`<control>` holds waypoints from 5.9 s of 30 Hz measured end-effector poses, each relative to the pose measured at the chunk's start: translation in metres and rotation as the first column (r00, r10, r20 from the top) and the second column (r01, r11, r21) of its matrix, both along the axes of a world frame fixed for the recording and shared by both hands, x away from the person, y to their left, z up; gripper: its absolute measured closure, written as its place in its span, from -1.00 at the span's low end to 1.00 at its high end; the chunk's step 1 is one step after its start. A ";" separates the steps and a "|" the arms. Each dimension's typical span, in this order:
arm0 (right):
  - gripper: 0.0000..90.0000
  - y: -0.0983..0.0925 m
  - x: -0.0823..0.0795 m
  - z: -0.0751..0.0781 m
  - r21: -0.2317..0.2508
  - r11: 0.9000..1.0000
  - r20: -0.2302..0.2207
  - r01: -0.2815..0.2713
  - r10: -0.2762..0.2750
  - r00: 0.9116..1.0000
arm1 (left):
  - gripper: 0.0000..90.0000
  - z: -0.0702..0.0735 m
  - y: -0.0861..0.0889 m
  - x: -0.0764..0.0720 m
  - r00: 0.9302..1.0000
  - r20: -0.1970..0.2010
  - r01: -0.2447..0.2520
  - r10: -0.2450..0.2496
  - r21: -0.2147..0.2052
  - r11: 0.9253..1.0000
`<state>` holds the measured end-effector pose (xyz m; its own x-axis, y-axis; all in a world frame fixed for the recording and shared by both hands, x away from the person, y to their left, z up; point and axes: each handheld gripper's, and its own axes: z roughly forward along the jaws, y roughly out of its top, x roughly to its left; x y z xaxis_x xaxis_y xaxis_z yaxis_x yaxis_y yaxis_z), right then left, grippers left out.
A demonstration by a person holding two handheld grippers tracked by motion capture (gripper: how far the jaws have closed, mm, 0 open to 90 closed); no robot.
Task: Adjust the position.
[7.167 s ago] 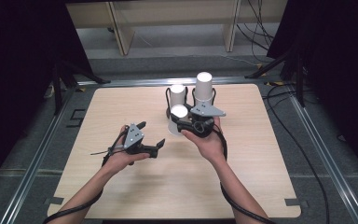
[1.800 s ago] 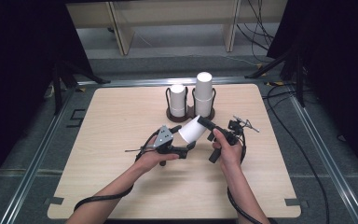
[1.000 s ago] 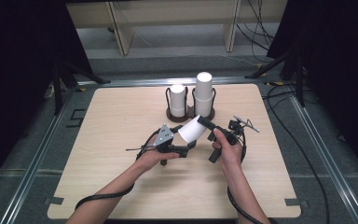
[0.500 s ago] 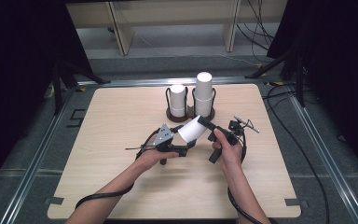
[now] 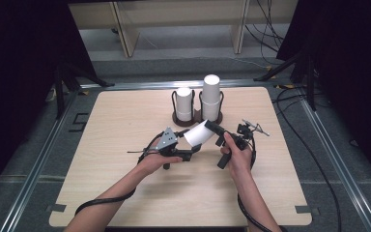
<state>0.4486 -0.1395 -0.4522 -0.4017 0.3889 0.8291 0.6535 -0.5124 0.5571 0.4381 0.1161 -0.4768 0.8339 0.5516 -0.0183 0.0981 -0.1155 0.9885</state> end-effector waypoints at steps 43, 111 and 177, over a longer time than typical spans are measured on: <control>-0.49 -0.035 -0.006 0.006 -0.185 0.976 0.097 0.113 -0.096 0.991 | -0.39 0.021 0.027 0.010 0.974 -0.077 0.223 -0.213 0.163 0.961; -0.47 -0.044 -0.013 -0.007 -0.462 0.869 0.180 0.178 -0.105 0.978 | -0.36 0.069 0.057 0.025 0.949 -0.049 0.303 -0.311 0.404 0.863; -0.47 -0.022 -0.022 -0.002 -0.720 0.686 0.295 0.099 0.175 0.939 | -0.35 0.104 0.028 0.034 0.918 -0.104 0.309 -0.384 0.792 0.526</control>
